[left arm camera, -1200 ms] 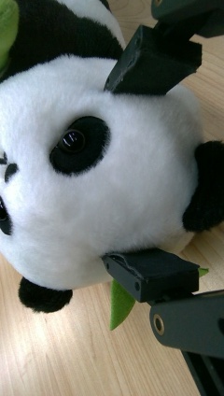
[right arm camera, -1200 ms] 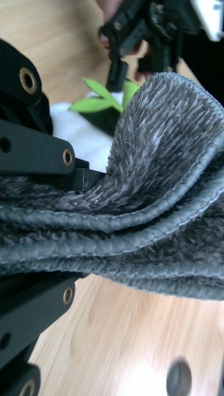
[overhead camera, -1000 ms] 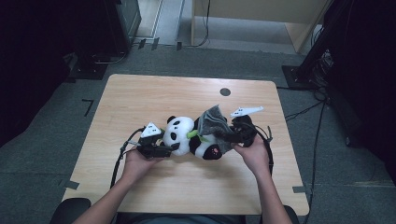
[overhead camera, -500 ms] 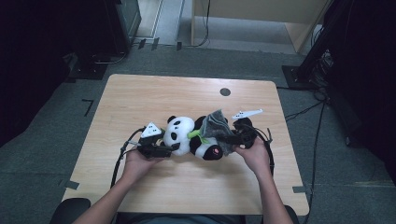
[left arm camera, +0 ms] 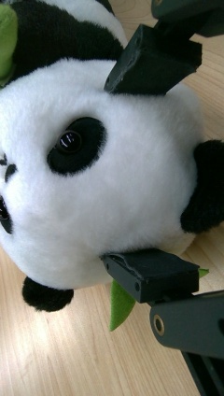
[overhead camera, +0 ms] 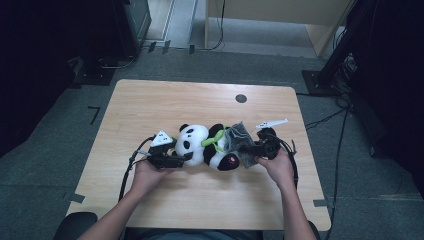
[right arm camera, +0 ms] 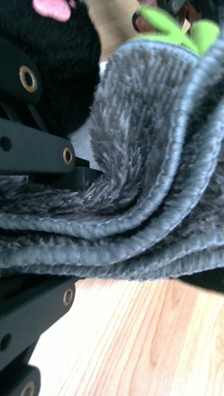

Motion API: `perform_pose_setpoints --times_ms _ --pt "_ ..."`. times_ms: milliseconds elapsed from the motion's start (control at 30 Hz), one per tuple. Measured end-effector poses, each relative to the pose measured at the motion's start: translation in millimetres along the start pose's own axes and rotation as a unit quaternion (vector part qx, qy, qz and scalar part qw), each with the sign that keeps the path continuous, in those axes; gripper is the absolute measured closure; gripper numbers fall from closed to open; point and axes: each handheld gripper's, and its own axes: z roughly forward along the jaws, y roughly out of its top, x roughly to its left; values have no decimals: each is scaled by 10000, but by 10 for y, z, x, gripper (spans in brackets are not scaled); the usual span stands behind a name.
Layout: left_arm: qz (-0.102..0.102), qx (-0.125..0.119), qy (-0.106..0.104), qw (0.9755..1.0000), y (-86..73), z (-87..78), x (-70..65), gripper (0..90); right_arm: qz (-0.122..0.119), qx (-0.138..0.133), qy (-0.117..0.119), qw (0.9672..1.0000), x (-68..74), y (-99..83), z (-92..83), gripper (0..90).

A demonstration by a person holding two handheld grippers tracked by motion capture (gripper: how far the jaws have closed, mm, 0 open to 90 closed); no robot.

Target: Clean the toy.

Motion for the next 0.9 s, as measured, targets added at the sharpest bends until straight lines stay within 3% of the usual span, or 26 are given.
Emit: perform_pose_setpoints --times_ms 333,533,700,900 --pt "-10 -1 -1 10000 0 0 8 229 225 320 -311 9987 -181 -85 54 693" --pt "-18 2 -23 10000 -4 -1 15 216 417 546 -723 9950 -319 -114 36 697" --pt "-61 -33 -103 9999 -11 0 35 205 453 198 -847 9952 -340 -97 -170 697" --pt "-85 -25 -108 9999 -6 1 35 202 153 -280 -832 9960 -59 97 -499 701"
